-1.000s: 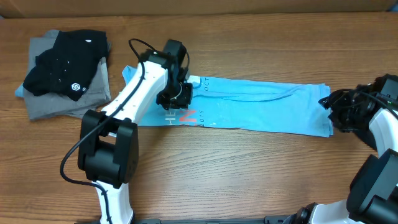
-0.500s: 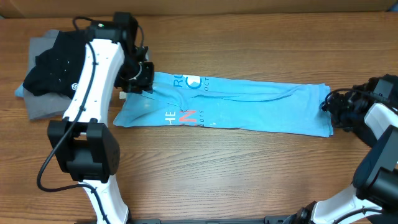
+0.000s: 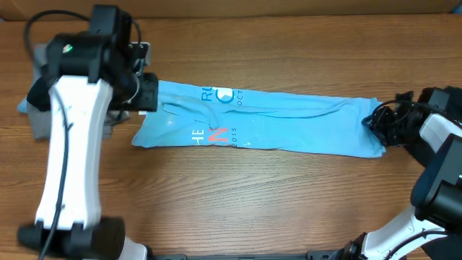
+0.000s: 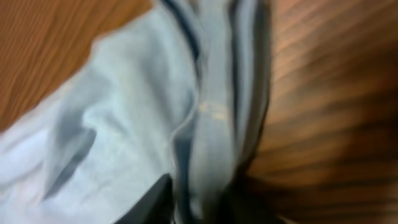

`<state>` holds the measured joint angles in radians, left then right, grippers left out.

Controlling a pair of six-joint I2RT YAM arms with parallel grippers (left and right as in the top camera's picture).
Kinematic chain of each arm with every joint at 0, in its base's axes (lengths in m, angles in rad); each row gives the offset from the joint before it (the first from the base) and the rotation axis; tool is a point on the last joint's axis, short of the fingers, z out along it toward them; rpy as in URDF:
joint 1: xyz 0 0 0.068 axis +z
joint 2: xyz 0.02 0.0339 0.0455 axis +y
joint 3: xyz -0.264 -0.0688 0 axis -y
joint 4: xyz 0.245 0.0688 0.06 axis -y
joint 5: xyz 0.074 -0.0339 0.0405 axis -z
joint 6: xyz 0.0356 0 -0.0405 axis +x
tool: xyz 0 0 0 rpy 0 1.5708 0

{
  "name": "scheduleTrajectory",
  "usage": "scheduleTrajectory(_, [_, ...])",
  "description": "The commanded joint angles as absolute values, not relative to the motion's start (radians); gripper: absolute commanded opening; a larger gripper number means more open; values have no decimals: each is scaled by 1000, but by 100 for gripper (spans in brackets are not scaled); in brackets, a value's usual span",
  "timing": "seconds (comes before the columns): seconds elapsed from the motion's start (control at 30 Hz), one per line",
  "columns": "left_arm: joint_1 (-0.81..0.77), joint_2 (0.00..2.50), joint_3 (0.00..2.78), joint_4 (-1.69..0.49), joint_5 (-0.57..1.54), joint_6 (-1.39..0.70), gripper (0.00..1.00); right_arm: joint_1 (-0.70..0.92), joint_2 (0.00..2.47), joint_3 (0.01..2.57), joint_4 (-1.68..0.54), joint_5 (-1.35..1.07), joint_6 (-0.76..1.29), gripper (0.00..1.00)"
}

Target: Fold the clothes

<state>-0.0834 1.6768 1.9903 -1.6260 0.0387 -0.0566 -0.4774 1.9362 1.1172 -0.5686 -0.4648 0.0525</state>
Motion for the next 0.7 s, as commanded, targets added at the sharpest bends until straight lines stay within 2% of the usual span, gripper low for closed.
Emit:
scheduleTrajectory(0.0, [-83,1612,2008,-1653,-30,-95,53,-479,1983,1076,-590,-448,49,16])
scheduleTrajectory(0.13, [-83,1534,2008,-1679,-38,-113,54,-505,1934,1097,-622,-447,52,4])
scheduleTrajectory(0.33, [-83,1435,2008,-1689,-30,-139,57,-544,1812,1201,-749,-398,84,4])
scheduleTrajectory(0.37, [-83,1419,2008,-1689,-32,-139,60,-551,1786,1226,-781,-365,90,4])
scheduleTrajectory(0.4, [-83,1404,2008,-1689,-33,-139,70,-556,1763,1249,-808,-336,90,4])
scheduleTrajectory(0.43, [-83,1392,2008,-1689,-33,-139,100,-558,1742,1272,-833,-311,90,4])
scheduleTrajectory(0.67, [-84,1355,2008,-1689,-28,-139,100,-529,1618,1389,-949,-283,105,4])
